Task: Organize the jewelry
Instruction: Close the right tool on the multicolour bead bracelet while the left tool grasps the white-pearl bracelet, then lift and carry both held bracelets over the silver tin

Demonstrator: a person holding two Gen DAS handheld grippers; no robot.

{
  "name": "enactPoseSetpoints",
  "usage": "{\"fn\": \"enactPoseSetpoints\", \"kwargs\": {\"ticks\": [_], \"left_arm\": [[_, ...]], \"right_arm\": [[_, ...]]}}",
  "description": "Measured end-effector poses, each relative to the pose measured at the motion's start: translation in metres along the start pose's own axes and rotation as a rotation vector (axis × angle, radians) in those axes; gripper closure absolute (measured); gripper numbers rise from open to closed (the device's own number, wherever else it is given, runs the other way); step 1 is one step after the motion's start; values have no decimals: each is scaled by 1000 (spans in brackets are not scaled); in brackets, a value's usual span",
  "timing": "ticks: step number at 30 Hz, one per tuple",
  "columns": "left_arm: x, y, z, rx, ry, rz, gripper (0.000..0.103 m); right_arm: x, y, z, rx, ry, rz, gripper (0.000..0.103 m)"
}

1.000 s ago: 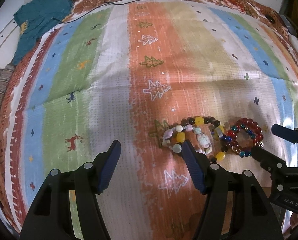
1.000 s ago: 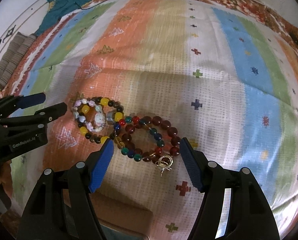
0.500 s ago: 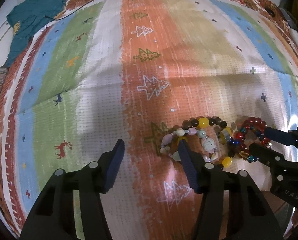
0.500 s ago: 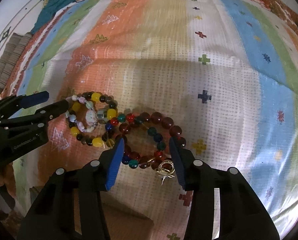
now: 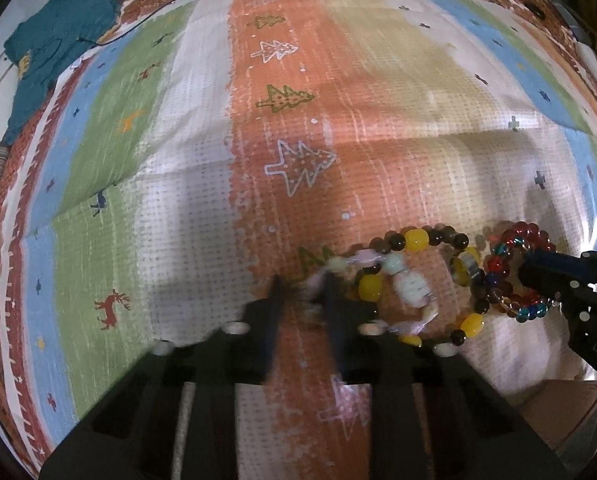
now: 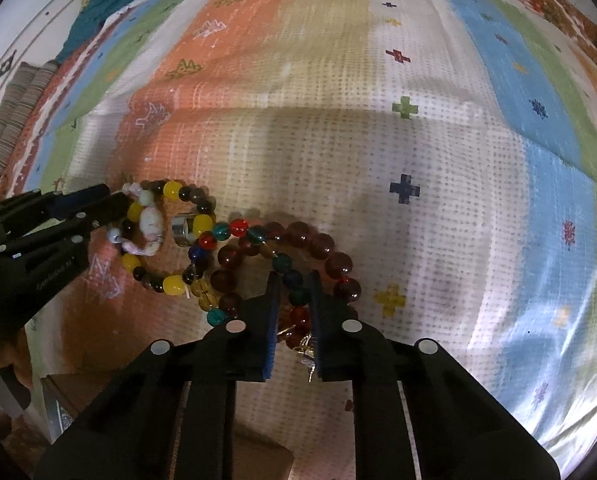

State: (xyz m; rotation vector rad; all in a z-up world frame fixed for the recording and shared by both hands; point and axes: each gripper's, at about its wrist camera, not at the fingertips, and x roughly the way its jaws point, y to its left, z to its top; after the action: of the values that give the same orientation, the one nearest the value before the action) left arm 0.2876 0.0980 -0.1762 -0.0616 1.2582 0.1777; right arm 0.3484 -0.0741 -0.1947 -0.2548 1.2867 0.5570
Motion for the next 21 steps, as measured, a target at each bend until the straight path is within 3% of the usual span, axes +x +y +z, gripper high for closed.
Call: {"fn": "enactPoseSetpoints", "kwargs": {"ticks": [7,21], "left_arm": [[-8,-3,-4,4,-5,4,93],[-66,-19,-3,-26,-96,-53,93]], "right_arm": [[-10,2,-2,-15,-34,-16,93],[-56,4,-10,-6,-152,-43,93]]}}
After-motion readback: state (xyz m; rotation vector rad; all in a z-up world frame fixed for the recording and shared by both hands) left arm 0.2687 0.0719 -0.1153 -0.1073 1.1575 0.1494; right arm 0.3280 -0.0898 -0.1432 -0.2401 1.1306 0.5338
